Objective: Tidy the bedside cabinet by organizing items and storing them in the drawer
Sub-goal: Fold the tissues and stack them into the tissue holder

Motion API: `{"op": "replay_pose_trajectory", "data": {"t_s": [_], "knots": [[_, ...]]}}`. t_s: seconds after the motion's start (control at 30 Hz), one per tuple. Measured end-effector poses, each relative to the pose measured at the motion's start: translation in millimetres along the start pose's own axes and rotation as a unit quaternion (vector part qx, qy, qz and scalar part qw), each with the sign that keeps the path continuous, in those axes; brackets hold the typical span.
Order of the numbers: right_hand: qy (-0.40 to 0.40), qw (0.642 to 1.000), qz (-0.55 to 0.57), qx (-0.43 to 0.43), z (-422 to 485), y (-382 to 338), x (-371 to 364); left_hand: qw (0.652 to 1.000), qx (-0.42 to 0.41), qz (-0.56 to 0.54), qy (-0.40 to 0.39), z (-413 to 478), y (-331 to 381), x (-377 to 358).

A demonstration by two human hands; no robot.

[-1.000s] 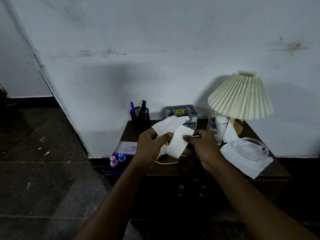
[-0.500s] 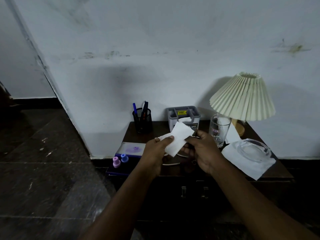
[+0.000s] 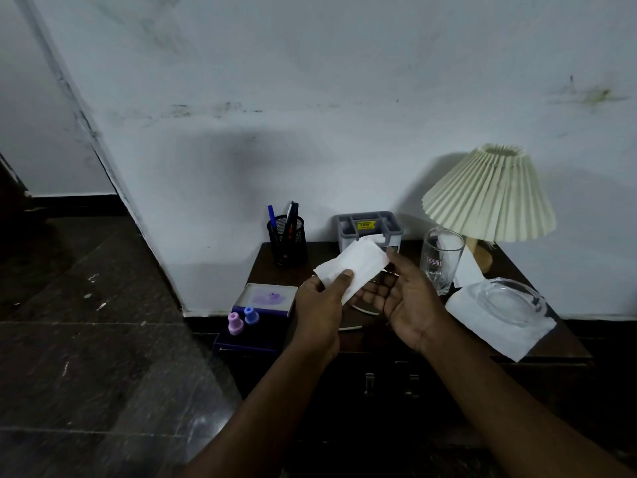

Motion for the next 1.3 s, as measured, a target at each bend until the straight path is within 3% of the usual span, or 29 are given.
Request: {"op": "replay_pose_trajectory", "data": {"t_s": [0.2, 0.83, 1.0, 1.07, 1.13, 1.2, 1.3], "knots": [[-0.011, 0.996, -0.081, 0.039, -2, -1, -2, 0.999, -0.018, 0.028, -0.002, -6, 4, -3], [-0.001, 0.996, -0.082, 0.043, 1, -3, 6, 0.998, -0.007, 0.051, -0.026, -5, 5, -8], [0.061, 0.981, -0.153, 0.106, 6, -14, 18, 0.988, -0.020, 0.152, 0.023, -2, 19, 9], [0.075, 0.966, -0.197, 0.149, 9, -26, 23, 0.947, -0.109, 0.278, 0.118, 10, 46, 35], [0.075, 0.950, -0.239, 0.187, 9, -40, 27, 0.857, -0.210, 0.429, 0.193, 19, 76, 53], [0.073, 0.938, -0.264, 0.213, 8, -48, 31, 0.782, -0.242, 0.546, 0.177, 41, 88, 52], [0.075, 0.925, -0.296, 0.228, 8, -53, 36, 0.684, -0.169, 0.708, 0.055, 91, 73, 34]]}}
Point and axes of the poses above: each hand's wrist, its own z-axis towards the middle knuckle, its own x-axis out of the back of the hand, y = z × x, the point moved 7 cm from there along z, towards the middle knuckle, and after that the axes turned 12 degrees about z, right-handed, at the moved point
